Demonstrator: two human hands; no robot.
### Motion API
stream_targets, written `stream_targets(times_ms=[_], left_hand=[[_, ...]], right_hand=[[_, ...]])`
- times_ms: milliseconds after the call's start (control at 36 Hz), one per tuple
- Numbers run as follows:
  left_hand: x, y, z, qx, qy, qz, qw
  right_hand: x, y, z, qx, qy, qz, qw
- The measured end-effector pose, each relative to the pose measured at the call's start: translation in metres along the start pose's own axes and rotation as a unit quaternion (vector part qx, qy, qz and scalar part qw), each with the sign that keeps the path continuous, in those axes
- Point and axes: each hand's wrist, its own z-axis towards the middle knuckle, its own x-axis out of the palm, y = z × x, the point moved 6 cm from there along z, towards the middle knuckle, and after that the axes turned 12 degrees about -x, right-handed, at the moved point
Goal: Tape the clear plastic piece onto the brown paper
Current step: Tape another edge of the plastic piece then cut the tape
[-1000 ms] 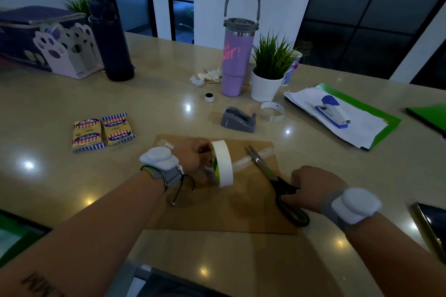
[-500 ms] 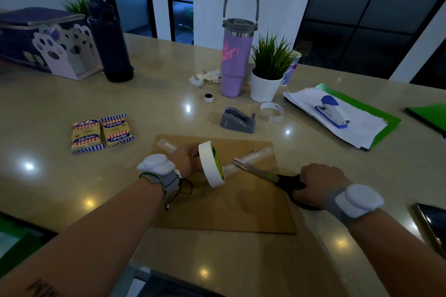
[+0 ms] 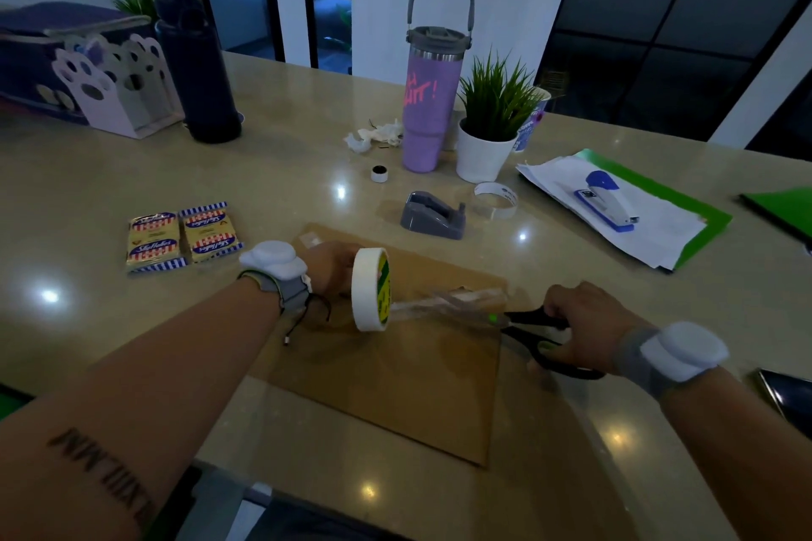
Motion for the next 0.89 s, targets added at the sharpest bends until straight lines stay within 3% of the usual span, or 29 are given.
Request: stream_targets(times_ms=[56, 361, 889], left_hand=[[-0.004, -0.008, -0.001, 0.014, -0.031, 0.016, 0.999], [-0.007, -0.025, -0.016, 0.073, -0.043, 0.116, 0.990], [-0.011, -0.024, -0.015, 0.077, -0.070, 0.107, 0.989]], right_hand=[[0.000, 0.001, -0.001, -0.010, 0.012, 0.003, 1.000], [-0.006, 0.024, 0.022, -0.097, 0.019, -0.031, 0.995], [-0.012, 0.039, 0.058, -0.134, 0.013, -0.017, 0.991]])
